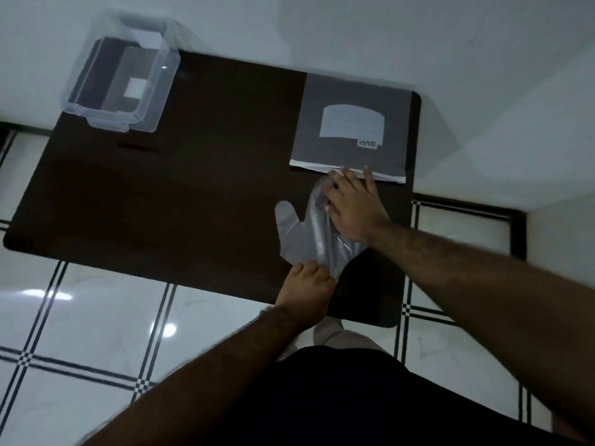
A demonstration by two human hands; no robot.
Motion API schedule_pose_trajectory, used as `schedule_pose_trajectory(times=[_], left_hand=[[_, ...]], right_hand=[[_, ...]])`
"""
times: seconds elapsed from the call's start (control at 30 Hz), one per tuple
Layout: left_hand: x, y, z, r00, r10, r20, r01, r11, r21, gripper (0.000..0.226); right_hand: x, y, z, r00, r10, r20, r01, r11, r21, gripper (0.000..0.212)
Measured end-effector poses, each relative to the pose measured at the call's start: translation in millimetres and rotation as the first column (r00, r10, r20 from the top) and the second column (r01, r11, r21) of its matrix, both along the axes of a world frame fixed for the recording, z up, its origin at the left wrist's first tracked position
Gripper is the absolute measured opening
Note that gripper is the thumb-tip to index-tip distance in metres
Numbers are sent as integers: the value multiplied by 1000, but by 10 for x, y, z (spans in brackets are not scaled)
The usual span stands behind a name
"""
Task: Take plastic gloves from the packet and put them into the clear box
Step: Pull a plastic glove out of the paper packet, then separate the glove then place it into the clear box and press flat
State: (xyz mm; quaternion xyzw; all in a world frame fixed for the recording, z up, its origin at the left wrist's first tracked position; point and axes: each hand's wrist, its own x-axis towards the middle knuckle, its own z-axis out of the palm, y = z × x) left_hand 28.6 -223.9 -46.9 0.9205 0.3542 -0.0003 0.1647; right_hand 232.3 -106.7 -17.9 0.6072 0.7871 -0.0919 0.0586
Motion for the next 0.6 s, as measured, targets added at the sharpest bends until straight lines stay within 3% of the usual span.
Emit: schedule_pose_trajectory(times=[0.17, 0.37, 0.47, 0.6], left_hand=[[-183, 16, -18, 999, -23, 28, 23, 1000, -16, 17], [-720, 39, -15, 988, 5, 154, -14, 998, 58, 26], [-1063, 71, -4, 978, 105, 181, -118, 991, 59, 27], [-1454, 137, 11, 955, 233, 184, -246, 968, 53, 23]], right_hand=[[-141, -550, 50, 991, -133, -6, 132, 990, -48, 52], [-537, -936, 39, 985, -115, -129, 106, 991, -77, 47], [-879, -990, 17, 971, -138, -195, 126, 989, -71, 48], [-1337, -946, 9, 968, -210, -137, 201, 977, -77, 53]])
